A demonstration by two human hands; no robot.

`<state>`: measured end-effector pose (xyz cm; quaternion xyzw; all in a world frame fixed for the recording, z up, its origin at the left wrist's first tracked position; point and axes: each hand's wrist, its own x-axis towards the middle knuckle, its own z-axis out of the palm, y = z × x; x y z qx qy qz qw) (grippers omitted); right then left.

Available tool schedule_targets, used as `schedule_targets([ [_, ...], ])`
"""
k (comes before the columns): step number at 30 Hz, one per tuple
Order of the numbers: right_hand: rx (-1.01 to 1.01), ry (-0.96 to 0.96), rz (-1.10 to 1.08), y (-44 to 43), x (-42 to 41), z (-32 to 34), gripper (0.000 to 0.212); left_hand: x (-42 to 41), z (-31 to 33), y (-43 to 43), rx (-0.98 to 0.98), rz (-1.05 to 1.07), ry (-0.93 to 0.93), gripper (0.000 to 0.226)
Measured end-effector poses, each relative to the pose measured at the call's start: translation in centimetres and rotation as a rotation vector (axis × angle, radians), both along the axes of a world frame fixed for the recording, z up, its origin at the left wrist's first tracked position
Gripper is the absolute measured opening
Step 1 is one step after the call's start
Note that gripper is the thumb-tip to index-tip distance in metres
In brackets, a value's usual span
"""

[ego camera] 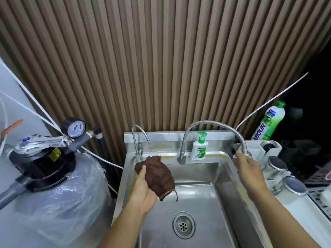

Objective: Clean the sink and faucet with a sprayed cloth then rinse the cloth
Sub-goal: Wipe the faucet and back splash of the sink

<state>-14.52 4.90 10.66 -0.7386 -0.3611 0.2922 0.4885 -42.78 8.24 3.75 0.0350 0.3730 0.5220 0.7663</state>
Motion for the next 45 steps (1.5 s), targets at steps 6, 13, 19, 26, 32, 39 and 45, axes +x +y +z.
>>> schedule_targets([
  [6,-0.006,-0.072,-0.025,3.5,1.8,-0.8,0.045,1.2,-1.9,1.2,0.047,0.016,0.034,0.046],
  [13,0.015,-0.161,0.120,6.1,1.7,-4.1,0.031,4.1,-3.9,4.3,-0.080,0.228,0.154,0.039],
  [19,-0.015,-0.153,0.274,9.2,1.0,-5.3,0.030,5.8,-4.6,9.8,-0.128,0.398,0.260,0.027],
  [26,-0.102,-0.090,0.369,12.5,-0.4,-7.9,0.033,6.8,-3.8,18.2,-0.115,0.592,0.666,0.045],
  [32,-0.152,-0.070,0.387,13.3,-0.9,-9.6,0.026,6.7,-3.5,24.2,-0.069,0.779,1.098,0.050],
  [39,-0.120,-0.045,0.430,16.4,-2.8,-11.0,0.045,3.9,-6.1,26.7,0.041,0.529,1.653,0.043],
  [45,-0.109,-0.255,0.581,20.0,-5.8,-11.6,0.043,7.4,-11.3,24.0,0.501,0.132,2.010,0.046],
])
